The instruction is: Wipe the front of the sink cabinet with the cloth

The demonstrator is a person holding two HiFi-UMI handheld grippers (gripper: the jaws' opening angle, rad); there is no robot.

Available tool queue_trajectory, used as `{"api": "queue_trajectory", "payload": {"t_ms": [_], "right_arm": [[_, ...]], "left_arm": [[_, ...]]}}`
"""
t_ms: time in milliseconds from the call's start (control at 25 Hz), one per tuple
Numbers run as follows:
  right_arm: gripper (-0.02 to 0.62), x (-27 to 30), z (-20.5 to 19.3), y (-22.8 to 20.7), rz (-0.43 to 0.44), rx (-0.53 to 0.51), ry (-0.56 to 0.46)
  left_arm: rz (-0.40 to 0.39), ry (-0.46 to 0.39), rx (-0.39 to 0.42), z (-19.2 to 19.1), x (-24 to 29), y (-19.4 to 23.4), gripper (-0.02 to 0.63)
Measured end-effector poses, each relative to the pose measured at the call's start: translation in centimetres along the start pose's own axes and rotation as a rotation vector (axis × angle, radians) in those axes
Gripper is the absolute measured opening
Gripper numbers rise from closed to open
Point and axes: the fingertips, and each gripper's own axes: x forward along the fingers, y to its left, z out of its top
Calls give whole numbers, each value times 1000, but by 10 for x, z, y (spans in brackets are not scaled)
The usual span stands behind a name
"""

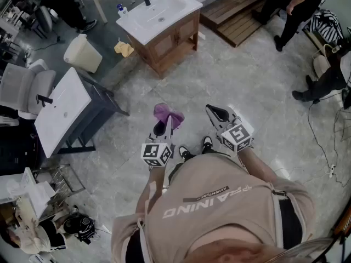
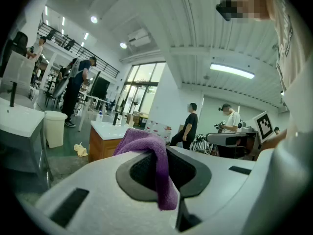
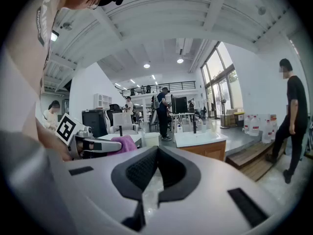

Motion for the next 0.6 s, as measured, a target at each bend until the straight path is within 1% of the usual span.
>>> {"api": "queue_trajectory", "payload": {"t_ms": [120, 280, 440, 600], "right_arm": [[11, -4, -3, -1, -7, -1, 4], [11, -5, -2, 1, -13, 16, -4], [11, 0, -6, 1, -17, 18, 3], [11, 9, -7, 3, -45, 46, 8]], "left_arm": [[2, -16, 9, 4, -2, -1, 37], [6, -10, 17, 4, -4, -2, 37], [22, -15, -6, 3, -11, 1, 37], [27, 8, -22, -2, -21, 18, 37]]}}
